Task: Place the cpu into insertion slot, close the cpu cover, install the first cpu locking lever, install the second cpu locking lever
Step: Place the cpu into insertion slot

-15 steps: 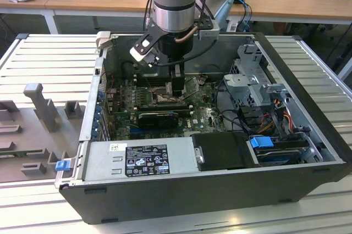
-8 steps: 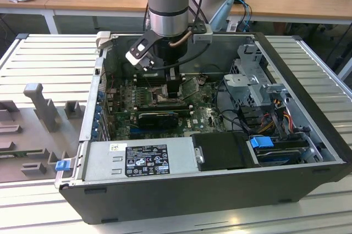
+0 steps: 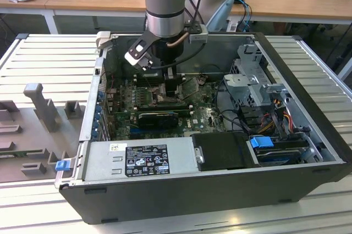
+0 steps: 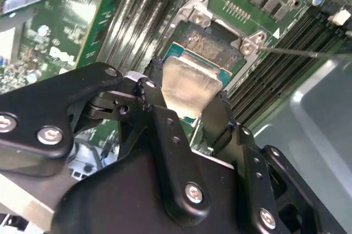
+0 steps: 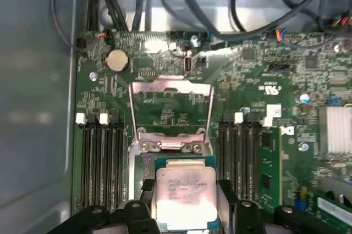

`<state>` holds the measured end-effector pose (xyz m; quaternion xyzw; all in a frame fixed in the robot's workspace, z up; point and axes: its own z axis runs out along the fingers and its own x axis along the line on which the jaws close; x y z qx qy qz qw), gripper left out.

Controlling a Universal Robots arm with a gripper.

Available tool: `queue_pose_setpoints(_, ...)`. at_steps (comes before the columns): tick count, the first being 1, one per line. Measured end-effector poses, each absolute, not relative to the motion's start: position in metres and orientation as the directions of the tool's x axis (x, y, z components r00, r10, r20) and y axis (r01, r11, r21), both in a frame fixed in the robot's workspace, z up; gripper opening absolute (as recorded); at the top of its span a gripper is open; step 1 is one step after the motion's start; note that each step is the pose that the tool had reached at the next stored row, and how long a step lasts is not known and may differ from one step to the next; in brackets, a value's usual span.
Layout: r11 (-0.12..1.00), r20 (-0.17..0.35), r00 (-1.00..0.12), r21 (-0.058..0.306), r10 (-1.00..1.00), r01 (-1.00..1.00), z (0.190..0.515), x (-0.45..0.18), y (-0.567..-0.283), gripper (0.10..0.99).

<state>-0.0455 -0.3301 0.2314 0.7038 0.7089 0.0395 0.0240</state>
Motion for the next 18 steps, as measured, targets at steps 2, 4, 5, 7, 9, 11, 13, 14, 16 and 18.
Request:
queue_pose_setpoints(2, 0.008, 0.022, -0.01, 0.09, 1.0, 0.996, 0.226, -0.046, -0.327, 0.525)
queue_pose_setpoints(4, 0.007, 0.022, -0.009, 0.09, 1.0, 0.996, 0.222, -0.047, -0.325, 0.525)
queue_pose_setpoints(5, 0.006, 0.022, -0.008, 0.09, 1.0, 0.996, 0.22, -0.047, -0.325, 0.525)
queue_pose_setpoints(7, -0.001, 0.022, -0.001, 0.09, 1.0, 0.996, 0.216, -0.047, -0.324, 0.525)
queue_pose_setpoints(9, -0.02, 0.022, 0.019, 0.09, 1.0, 0.996, 0.213, -0.047, -0.323, 0.525)
queue_pose_setpoints(11, -0.026, 0.022, 0.024, 0.09, 0.999, 0.996, 0.212, -0.047, -0.323, 0.525)
queue_pose_setpoints(13, -0.026, 0.022, 0.024, 0.09, 0.999, 0.996, 0.211, -0.047, -0.322, 0.525)
queue_pose_setpoints(14, -0.026, 0.022, 0.025, 0.09, 0.999, 0.996, 0.21, -0.047, -0.322, 0.525)
queue_pose_setpoints(16, -0.026, 0.022, 0.024, 0.089, 0.999, 0.996, 0.208, -0.047, -0.322, 0.525)
queue_pose_setpoints(18, -0.027, 0.022, 0.025, 0.089, 0.999, 0.996, 0.205, -0.047, -0.321, 0.525)
